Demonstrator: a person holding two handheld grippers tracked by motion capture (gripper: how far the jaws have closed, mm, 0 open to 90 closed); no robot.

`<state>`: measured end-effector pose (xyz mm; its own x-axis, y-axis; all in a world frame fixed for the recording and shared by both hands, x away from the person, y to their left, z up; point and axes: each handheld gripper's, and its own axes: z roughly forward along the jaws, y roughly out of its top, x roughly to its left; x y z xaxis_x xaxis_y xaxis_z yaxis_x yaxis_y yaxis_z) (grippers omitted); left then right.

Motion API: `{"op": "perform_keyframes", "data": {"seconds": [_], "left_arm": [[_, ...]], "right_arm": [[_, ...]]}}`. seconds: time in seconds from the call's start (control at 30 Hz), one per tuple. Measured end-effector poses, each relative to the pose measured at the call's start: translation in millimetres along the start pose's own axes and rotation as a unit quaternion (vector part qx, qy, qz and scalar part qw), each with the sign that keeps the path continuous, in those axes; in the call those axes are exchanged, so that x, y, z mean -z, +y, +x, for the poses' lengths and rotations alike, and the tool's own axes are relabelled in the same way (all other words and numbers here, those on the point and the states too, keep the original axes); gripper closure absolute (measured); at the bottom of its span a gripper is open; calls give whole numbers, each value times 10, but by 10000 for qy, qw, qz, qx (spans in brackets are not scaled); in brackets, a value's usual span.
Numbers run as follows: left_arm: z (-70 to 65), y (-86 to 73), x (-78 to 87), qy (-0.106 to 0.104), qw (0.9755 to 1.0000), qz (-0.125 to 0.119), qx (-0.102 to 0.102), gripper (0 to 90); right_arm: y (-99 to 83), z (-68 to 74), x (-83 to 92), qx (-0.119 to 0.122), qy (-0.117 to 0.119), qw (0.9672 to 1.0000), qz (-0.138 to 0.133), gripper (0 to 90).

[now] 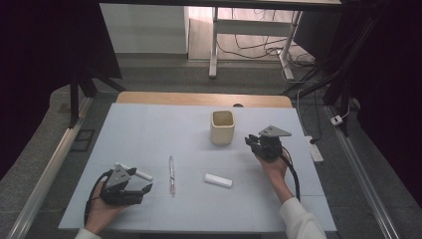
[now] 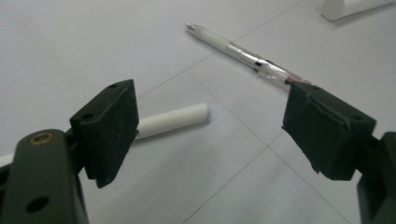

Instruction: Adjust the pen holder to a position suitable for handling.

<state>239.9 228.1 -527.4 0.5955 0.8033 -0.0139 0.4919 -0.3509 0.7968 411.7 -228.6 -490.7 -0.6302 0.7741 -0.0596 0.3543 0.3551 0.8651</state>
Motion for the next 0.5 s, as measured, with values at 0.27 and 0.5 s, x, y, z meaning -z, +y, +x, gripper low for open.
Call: {"op": "perform_keyframes", "data": {"seconds": [0.27,0.5], "left_arm": [[-6,1,-3,1,10000,5,-6,183],[-5,0,-9,-9,10000,15,-14,184]], "right_arm": [[37,-21,-101,84,73,9998,144,891],[65,-70,-194,13,33,9998,171,891]]}}
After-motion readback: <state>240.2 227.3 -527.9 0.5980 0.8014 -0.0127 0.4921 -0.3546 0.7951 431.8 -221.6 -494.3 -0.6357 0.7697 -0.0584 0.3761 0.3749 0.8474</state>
